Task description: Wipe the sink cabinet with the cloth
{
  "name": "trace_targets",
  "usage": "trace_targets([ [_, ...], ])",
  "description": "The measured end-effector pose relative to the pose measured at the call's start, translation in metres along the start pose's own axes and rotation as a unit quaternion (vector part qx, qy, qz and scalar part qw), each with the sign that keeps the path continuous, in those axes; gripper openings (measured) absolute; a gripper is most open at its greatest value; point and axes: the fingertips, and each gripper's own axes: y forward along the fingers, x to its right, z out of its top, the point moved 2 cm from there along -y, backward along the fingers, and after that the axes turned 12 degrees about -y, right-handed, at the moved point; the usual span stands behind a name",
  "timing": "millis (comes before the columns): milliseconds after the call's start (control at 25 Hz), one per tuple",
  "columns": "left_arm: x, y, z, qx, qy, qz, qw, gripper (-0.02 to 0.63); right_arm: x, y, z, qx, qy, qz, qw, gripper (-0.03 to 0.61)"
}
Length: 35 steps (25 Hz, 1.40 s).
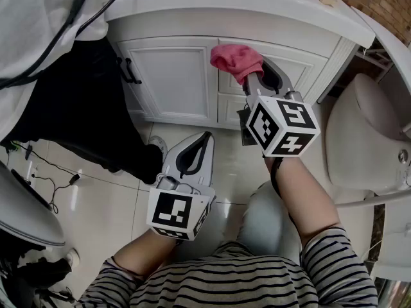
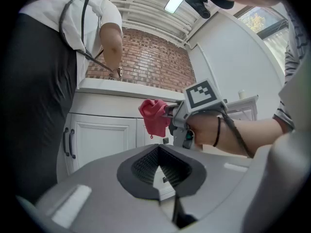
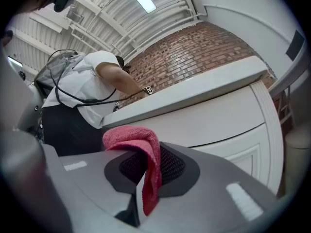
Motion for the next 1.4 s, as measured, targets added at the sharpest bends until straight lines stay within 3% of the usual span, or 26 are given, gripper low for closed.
trace_targets([
  [640,-0.031,0.009,0.011,-0.005,-0.003,0.019,0.9998,0.000,0.014,0.072,0.003,0.000,-0.007,-0.044,0.999,0.035],
  [1400,0.006,0.026,0.000,-0.017,0.006,-0.004,0.9998,0.001,0.125,0.008,0.003,-0.004,-0.024,-0.137,0.990,0.037],
])
